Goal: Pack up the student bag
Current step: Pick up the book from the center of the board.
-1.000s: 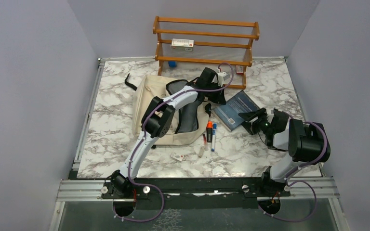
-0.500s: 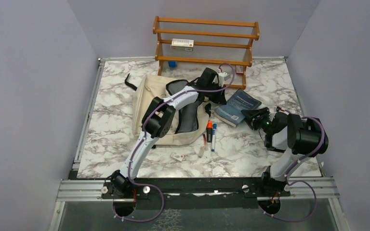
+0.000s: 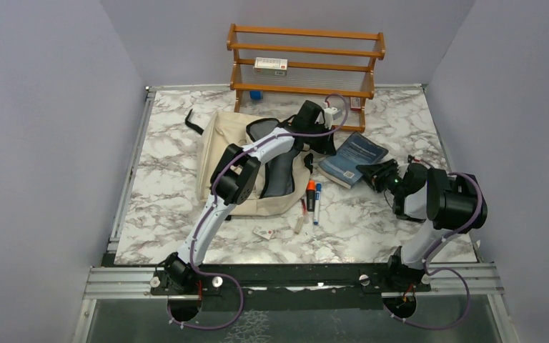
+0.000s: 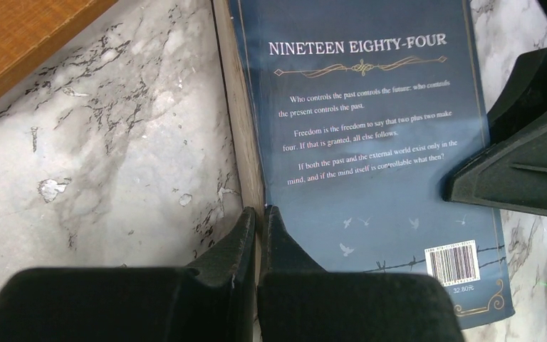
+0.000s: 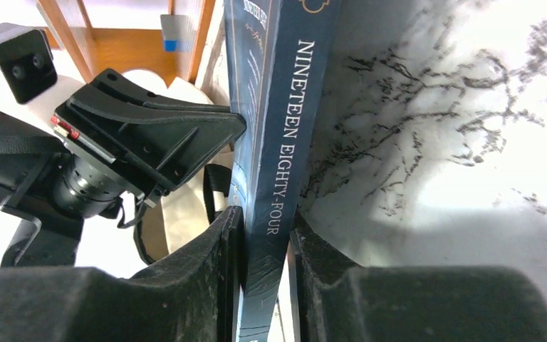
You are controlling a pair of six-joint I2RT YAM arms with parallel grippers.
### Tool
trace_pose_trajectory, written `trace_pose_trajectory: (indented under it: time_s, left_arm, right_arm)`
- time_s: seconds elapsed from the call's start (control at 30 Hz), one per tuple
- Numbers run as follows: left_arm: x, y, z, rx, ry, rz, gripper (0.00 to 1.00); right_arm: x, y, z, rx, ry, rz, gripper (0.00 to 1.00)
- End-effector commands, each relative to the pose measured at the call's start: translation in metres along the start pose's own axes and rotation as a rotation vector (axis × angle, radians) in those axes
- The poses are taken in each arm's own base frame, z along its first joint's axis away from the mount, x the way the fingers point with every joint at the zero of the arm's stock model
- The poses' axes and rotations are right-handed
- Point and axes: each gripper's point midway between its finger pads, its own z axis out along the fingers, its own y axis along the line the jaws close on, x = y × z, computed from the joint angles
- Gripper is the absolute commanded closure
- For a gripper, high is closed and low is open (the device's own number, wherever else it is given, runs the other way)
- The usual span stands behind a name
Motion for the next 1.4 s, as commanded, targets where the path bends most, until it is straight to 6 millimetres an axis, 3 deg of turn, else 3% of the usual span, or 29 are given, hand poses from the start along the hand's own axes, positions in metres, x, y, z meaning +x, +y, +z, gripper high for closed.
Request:
trace_pose_trajectory:
  time_s: [0.0, 0.1, 0.23, 0.4, 0.57, 0.7, 0.77, 0.9, 1.03, 1.17, 1.37]
  left_arm:
    - [0.136, 0.002, 0.025, -0.011, 0.354, -0.121, 1.0]
    - [0.112, -0.008, 0.017, 0.011, 0.308, -0.104, 1.0]
    - [0.062, -0.018, -0.006, 0.038, 0.205, -0.096, 0.87]
    - [-0.013, -0.03, -0.048, 0.052, 0.042, -0.049, 0.66]
    - [-0.084, -0.044, -0.109, 0.044, -0.129, 0.037, 0.46]
    - [-0.13, -0.061, -0.17, 0.039, -0.262, 0.151, 0.35]
    - [-0.143, -0.064, -0.2, 0.02, -0.313, 0.212, 0.31]
    - [-0.157, -0.063, -0.263, -0.05, -0.389, 0.334, 0.22]
    - [-0.157, -0.064, -0.314, -0.089, -0.428, 0.439, 0.12]
    - [-0.145, -0.078, -0.344, -0.104, -0.425, 0.556, 0.02]
    - [-0.123, -0.105, -0.372, -0.107, -0.411, 0.731, 0.01]
  right_arm:
    - [-0.01, 0.026, 0.001, -0.05, 0.001, -0.179, 0.71]
    - [-0.015, 0.034, -0.004, -0.046, -0.021, -0.259, 0.83]
    - [-0.025, 0.046, -0.013, -0.011, -0.056, -0.35, 0.98]
    - [-0.036, 0.07, -0.035, 0.033, -0.113, -0.499, 1.0]
    - [-0.05, 0.104, -0.061, 0.07, -0.179, -0.649, 1.0]
    - [-0.049, 0.146, -0.075, -0.008, -0.16, -0.787, 1.0]
    - [-0.046, 0.164, -0.077, -0.057, -0.122, -0.837, 1.0]
    - [-0.034, 0.192, -0.076, -0.155, -0.006, -0.914, 1.0]
    - [-0.019, 0.218, -0.066, -0.222, 0.104, -1.003, 1.0]
    - [0.024, 0.243, -0.046, -0.324, 0.272, -1.124, 1.0]
    - [0.08, 0.257, -0.038, -0.503, 0.514, -1.28, 1.0]
